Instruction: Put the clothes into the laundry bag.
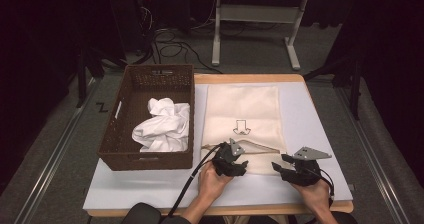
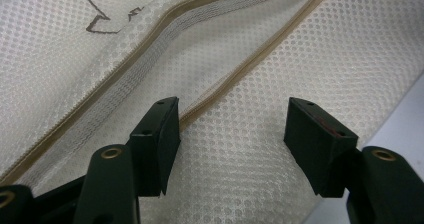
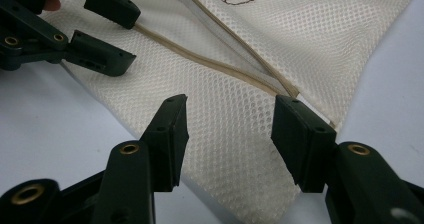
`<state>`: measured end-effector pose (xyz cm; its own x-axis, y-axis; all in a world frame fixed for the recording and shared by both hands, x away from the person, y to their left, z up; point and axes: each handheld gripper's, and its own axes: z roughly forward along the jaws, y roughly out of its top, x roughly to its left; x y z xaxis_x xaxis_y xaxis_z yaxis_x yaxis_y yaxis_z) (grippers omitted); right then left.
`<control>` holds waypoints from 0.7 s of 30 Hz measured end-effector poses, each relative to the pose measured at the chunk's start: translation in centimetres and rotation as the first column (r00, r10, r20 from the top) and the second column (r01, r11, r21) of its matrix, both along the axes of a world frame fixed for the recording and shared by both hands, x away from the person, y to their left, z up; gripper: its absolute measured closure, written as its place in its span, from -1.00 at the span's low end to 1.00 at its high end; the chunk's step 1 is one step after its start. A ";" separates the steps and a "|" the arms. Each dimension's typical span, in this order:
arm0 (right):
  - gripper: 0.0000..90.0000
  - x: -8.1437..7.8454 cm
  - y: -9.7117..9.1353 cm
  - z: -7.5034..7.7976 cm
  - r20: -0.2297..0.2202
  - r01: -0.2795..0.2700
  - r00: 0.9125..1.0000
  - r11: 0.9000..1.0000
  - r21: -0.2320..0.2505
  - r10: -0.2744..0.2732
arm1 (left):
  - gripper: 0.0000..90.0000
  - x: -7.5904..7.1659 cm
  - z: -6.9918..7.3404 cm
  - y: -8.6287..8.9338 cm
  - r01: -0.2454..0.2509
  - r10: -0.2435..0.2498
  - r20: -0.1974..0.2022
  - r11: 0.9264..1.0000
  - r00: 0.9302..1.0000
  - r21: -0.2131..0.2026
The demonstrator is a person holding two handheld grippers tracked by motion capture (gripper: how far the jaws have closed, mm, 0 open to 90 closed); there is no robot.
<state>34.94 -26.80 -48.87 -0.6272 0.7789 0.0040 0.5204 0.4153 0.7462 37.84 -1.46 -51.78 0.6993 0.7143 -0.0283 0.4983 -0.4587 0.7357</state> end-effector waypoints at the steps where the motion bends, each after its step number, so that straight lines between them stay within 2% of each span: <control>1: 0.08 0.0 0.1 -0.1 -0.001 -0.004 1.000 1.000 -0.002 0.004 | -0.14 -0.1 -0.1 -0.1 0.003 -0.003 0.008 1.000 1.000 0.003; 5: 0.08 0.0 0.3 -0.4 -0.015 -0.009 1.000 1.000 0.006 0.009 | -0.16 -0.2 -0.5 0.2 0.002 -0.001 0.025 1.000 1.000 -0.029; 8: 0.10 -0.2 0.6 -0.5 0.008 -0.039 0.999 0.999 0.004 0.039 | -0.16 -0.3 -0.5 0.2 0.000 0.001 0.030 1.000 1.000 -0.031; 12: 0.09 -0.4 0.9 -0.3 0.024 -0.050 0.998 0.999 0.022 0.049 | -0.16 -0.3 -0.6 0.2 -0.001 0.002 0.031 0.999 1.000 -0.033; 14: 0.08 -0.4 0.7 0.0 0.046 -0.055 0.998 0.997 0.057 0.053 | -0.17 -0.3 -0.6 0.2 -0.001 0.002 0.032 0.999 0.999 -0.032; 15: 0.08 -0.4 0.7 0.0 0.046 -0.055 0.998 0.997 0.057 0.053 | -0.17 -0.3 -0.6 0.3 -0.002 0.003 0.031 0.999 1.000 -0.032; 16: 0.09 -0.4 0.6 0.4 0.063 -0.054 0.997 0.997 0.053 0.050 | -0.17 -0.3 -0.6 0.3 0.001 0.000 0.031 0.999 1.000 -0.033; 18: 0.12 -0.2 0.8 0.7 0.067 -0.060 0.996 0.998 0.032 0.058 | -0.18 -0.3 -0.6 0.3 0.000 0.001 0.030 0.999 1.000 -0.033; 19: 0.12 -0.1 1.0 0.8 0.061 -0.071 0.996 0.997 0.015 0.070 | -0.18 -0.3 -0.6 0.3 0.001 0.000 0.030 0.999 1.000 -0.035; 21: 0.11 0.4 1.5 0.8 0.019 -0.079 0.997 0.997 -0.014 0.079 | -0.19 -0.3 -0.6 0.3 0.001 0.000 0.031 0.999 1.000 -0.033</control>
